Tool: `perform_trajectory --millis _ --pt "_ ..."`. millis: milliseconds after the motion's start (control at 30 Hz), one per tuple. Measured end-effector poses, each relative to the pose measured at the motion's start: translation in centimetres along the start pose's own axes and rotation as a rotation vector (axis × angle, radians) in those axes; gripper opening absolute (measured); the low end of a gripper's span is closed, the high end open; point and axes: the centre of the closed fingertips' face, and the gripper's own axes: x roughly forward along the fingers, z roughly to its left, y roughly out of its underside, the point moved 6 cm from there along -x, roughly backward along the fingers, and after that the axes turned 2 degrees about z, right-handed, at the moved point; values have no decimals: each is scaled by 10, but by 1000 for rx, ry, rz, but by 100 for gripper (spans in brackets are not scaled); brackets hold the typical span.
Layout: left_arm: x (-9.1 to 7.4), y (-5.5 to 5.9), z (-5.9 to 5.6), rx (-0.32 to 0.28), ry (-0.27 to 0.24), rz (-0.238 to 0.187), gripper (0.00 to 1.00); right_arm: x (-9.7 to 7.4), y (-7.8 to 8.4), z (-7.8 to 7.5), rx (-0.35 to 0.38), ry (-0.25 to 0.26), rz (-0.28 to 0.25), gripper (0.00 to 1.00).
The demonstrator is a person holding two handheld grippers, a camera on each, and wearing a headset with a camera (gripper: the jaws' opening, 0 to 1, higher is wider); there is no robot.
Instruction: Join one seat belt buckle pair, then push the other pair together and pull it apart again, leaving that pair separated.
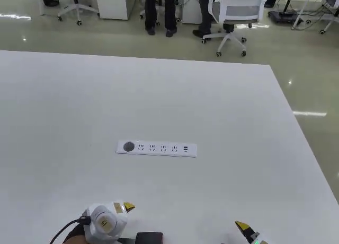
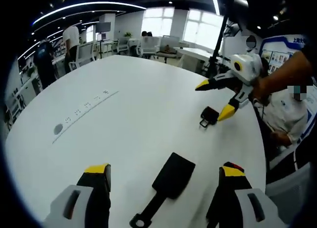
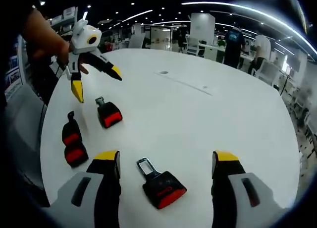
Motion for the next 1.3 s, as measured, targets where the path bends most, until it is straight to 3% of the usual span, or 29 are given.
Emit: perform_trajectory --millis 100,267,500,600,733,800,967,1167,1300 --pt "-8 2 0 -20 -41 -43 100 -7 -5 9 20 25 -20 76" --pt "-27 9 0 -72 -93 -106 100 -19 -13 17 76 102 -79 82" --pt "-51 16 -15 -107 -117 -166 100 -39 -19 31 82 156 -124 84" --pt "-61 19 -28 -104 -135 -182 100 -44 -20 38 83 163 -140 85" --pt "-79 26 -35 -127 -162 -220 100 -52 -21 47 79 176 -165 88" --pt "-88 33 -31 -152 -175 -245 100 -56 -20 51 77 180 -172 89" --pt "-105 39 -46 -148 -201 -266 100 -70 -23 66 69 186 -189 91" --pt "-124 58 -55 -179 -233 -319 100 -85 -21 84 45 190 -206 93" --pt "-134 70 -61 -193 -252 -318 100 -97 -20 95 55 207 -213 95"
